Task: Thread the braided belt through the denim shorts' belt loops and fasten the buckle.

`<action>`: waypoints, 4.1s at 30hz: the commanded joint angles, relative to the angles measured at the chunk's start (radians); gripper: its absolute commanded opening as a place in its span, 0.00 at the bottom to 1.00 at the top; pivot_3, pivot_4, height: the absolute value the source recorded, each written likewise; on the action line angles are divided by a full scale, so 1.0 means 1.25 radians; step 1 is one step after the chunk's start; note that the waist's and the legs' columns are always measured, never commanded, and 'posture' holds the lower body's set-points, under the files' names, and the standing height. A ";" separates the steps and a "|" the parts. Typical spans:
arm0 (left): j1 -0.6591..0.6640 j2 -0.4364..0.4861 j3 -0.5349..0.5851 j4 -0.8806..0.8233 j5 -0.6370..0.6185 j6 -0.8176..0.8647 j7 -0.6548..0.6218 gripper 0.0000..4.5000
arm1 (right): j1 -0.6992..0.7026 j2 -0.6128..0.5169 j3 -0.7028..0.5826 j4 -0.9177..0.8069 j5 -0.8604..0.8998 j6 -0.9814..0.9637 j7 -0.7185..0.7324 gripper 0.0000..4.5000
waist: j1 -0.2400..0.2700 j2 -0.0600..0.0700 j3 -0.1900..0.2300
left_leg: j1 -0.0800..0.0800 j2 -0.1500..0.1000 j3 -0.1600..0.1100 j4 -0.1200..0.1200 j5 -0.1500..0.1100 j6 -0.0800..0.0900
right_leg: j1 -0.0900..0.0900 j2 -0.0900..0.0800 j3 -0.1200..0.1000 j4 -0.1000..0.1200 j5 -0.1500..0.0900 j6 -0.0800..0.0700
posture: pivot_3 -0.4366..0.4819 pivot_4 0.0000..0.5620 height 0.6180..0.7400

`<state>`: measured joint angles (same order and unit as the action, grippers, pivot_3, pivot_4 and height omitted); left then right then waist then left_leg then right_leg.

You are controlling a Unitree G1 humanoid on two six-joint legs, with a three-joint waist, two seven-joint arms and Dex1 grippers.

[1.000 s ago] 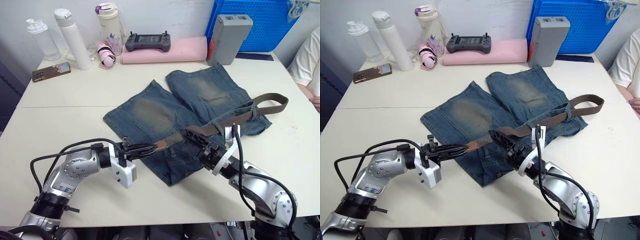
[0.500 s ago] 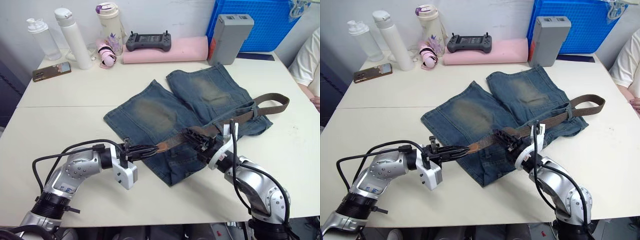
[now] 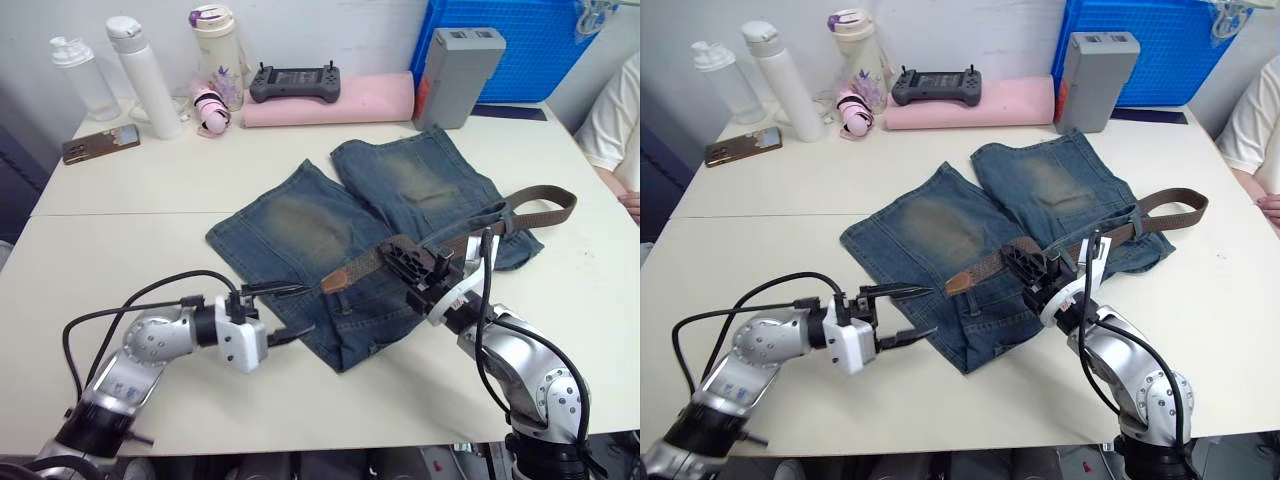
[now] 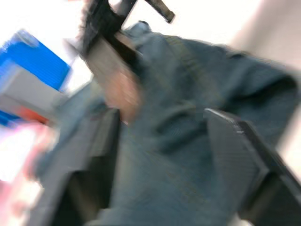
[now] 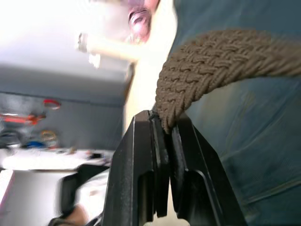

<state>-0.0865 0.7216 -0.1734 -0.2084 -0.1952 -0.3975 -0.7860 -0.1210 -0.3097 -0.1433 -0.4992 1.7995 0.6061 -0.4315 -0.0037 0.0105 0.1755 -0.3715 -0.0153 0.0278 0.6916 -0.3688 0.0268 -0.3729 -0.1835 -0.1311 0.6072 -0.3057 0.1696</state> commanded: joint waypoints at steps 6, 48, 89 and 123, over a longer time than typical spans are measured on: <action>0.072 0.004 0.068 -0.127 -0.177 0.260 -0.010 0.69 | 0.046 0.000 0.006 0.049 -0.248 -0.030 0.129 0.00 | 0.005 0.000 0.000 | 0.000 0.000 0.001 0.001 0.000 0.000 | 0.001 0.000 0.001 -0.001 0.000 0.000 | 0.48 0.27 0.79; -0.153 -0.063 -0.030 0.163 0.319 -0.241 0.054 0.36 | 0.042 0.097 0.149 0.080 -0.394 0.142 0.139 0.00 | 0.000 -0.003 -0.002 | 0.002 -0.001 0.007 -0.001 0.000 0.000 | -0.002 0.001 -0.001 -0.001 0.000 -0.001 | 0.48 0.27 0.79; 0.088 0.278 0.171 0.602 0.171 -0.511 0.006 0.00 | 0.012 -0.204 0.210 -0.022 -0.789 0.282 0.389 0.01 | -0.008 -0.006 -0.004 | 0.003 0.005 0.009 0.000 -0.001 -0.001 | -0.001 0.001 -0.003 -0.003 0.000 -0.001 | 0.48 0.27 0.79; -0.095 0.277 0.065 -0.044 -0.478 0.352 -0.205 1.00 | -0.047 -0.246 0.002 -0.098 -0.714 0.410 0.600 1.00 | 0.003 -0.007 -0.003 | 0.011 0.008 0.017 -0.006 -0.004 -0.001 | 0.000 -0.001 -0.012 -0.002 0.002 -0.008 | 0.48 0.27 0.79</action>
<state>-0.1593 1.1005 -0.0750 -0.2061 -0.7343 -0.0710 -1.0605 -0.1659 -0.5799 -0.0517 -0.5911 0.8423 1.1065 0.2692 -0.0003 0.0024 0.1721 -0.3580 -0.0057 0.0486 0.6846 -0.3737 0.0250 -0.3729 -0.1850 -0.1469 0.6039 -0.3038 0.1591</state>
